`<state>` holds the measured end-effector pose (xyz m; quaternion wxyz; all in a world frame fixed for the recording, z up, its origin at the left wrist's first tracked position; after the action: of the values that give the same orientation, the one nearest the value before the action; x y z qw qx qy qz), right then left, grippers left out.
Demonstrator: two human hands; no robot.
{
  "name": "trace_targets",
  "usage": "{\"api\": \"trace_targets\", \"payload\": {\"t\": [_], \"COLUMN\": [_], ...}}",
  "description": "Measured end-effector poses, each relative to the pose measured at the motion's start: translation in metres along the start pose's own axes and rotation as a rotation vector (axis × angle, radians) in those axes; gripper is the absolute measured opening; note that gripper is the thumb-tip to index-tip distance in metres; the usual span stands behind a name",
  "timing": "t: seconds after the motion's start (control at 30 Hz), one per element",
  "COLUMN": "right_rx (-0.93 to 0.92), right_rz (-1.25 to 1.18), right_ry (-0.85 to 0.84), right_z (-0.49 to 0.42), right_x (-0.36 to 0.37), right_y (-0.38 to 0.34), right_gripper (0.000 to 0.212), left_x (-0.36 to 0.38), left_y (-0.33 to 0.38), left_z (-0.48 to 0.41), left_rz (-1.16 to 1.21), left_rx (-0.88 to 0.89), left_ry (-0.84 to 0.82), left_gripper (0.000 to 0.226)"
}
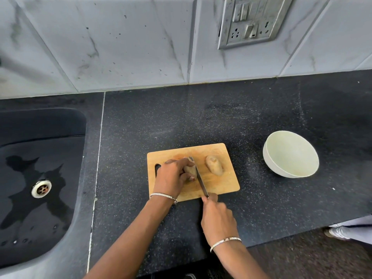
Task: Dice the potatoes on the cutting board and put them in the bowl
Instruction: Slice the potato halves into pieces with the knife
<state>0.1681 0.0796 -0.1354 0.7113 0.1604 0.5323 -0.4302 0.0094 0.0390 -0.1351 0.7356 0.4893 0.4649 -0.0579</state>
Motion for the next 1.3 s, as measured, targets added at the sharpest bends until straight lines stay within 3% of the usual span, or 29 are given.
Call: {"api": "trace_targets", "payload": {"t": [0.2,0.37,0.47,0.63,1.07,1.3], "right_rx": [-0.004,-0.002,0.006,0.009,0.057,-0.011], "right_rz": [0.001,0.003,-0.007,-0.042,0.021,-0.083], "right_ry": [-0.003,-0.009,-0.019,-0.029,-0.201,-0.029], "right_z": [0.004,0.005,0.004,0.005,0.060,0.056], "right_x": [0.001,0.002,0.002,0.001,-0.010,-0.030], "right_y": [0.001,0.004,0.005,0.005,0.046,0.060], "right_gripper": [0.041,0.039,0.038,0.037,0.033,0.050], "left_x": [-0.002,-0.003,-0.005,-0.009,-0.009,-0.006], "left_y": [0.003,0.020,0.030,0.036,0.026,0.012], "left_z": [0.000,-0.004,-0.015,-0.029,-0.031,-0.016], "left_rz": [0.002,-0.312,-0.444,-0.453,-0.360,-0.179], "left_rx": [-0.027,0.090,0.110,0.100,0.112,0.053], "left_ry": [-0.045,-0.197,-0.341,-0.439,-0.378,-0.191], "left_gripper": [0.037,0.052,0.045,0.038,0.035,0.066]}}
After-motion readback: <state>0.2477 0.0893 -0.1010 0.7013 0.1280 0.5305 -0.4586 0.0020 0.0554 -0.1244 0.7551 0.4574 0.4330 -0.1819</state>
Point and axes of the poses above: each hand's wrist, its own z-axis away from the middle knuckle, its own x-axis out of the palm, y = z × x, the point moved 4 cm from there along -z, towards the middle knuckle, and after that the axes turned 7 degrees about -y, right-handed, at the moved point
